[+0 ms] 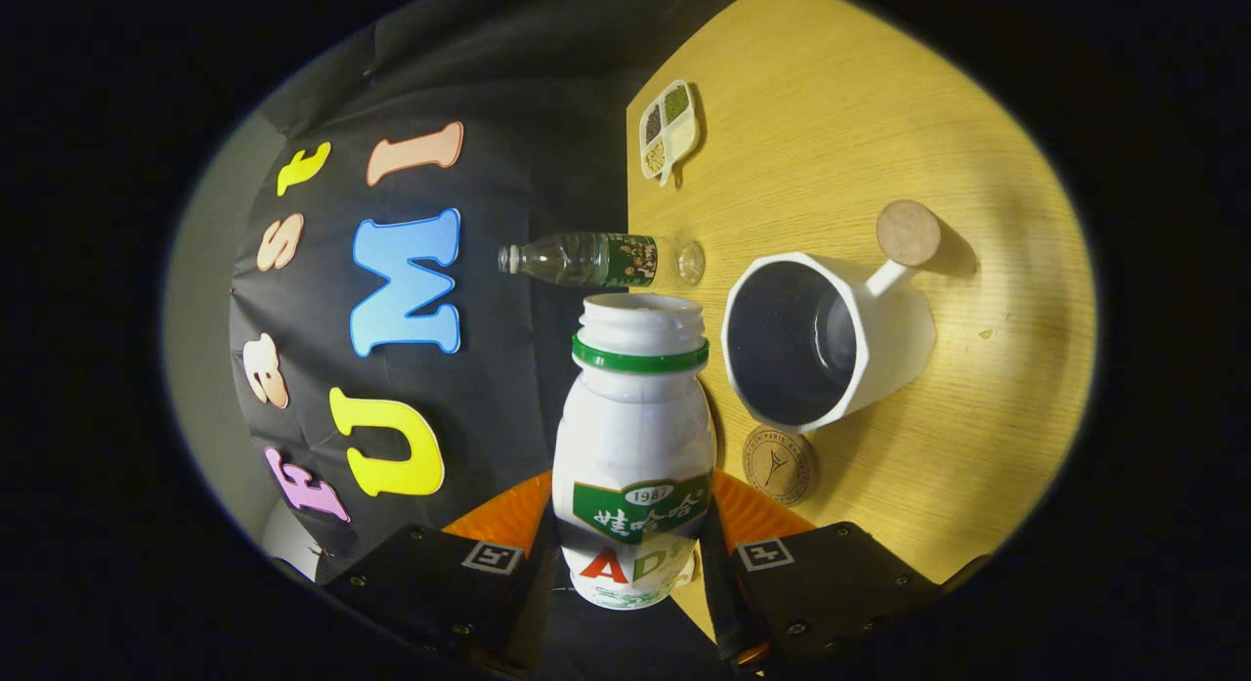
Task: Take the bottle from table, then pour the juice into the cup, finally place the bottle on the coaster
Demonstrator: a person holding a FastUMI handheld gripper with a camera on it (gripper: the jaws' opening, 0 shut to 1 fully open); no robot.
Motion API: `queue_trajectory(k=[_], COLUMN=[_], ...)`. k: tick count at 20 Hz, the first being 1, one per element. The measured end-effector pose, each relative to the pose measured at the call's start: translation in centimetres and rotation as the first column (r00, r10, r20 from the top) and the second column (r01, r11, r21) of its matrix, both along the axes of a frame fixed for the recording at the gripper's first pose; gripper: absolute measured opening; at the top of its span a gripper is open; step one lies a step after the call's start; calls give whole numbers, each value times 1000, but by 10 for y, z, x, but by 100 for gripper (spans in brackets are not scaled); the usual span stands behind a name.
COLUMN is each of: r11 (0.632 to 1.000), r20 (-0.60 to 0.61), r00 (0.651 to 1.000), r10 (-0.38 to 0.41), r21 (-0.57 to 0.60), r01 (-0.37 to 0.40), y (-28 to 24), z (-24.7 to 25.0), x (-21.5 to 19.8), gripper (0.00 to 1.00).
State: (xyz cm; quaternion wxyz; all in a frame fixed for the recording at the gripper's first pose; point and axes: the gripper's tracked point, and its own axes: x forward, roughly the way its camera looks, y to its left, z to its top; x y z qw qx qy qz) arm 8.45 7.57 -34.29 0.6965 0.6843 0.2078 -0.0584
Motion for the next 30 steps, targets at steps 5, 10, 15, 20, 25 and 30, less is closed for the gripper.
queue_trajectory(k=[5, 10, 15, 20, 25, 30], r11=[955, 761, 484, 177, -62, -110], r20=[19, 35, -13, -84, -120, -101], r00=[989, 954, 913, 864, 839, 840], r10=[146, 297, 408, 496, 530, 533], r21=[-265, -613, -845, -965, -993, -993], r01=[-136, -214, -228, -195, -103, -50], y=[9, 13, 24, 46, 64, 70], z=[0, 11, 11, 11, 11, -2], x=[-4, 11, 17, 23, 26, 34], gripper=[65, 65, 65, 66, 66, 66])
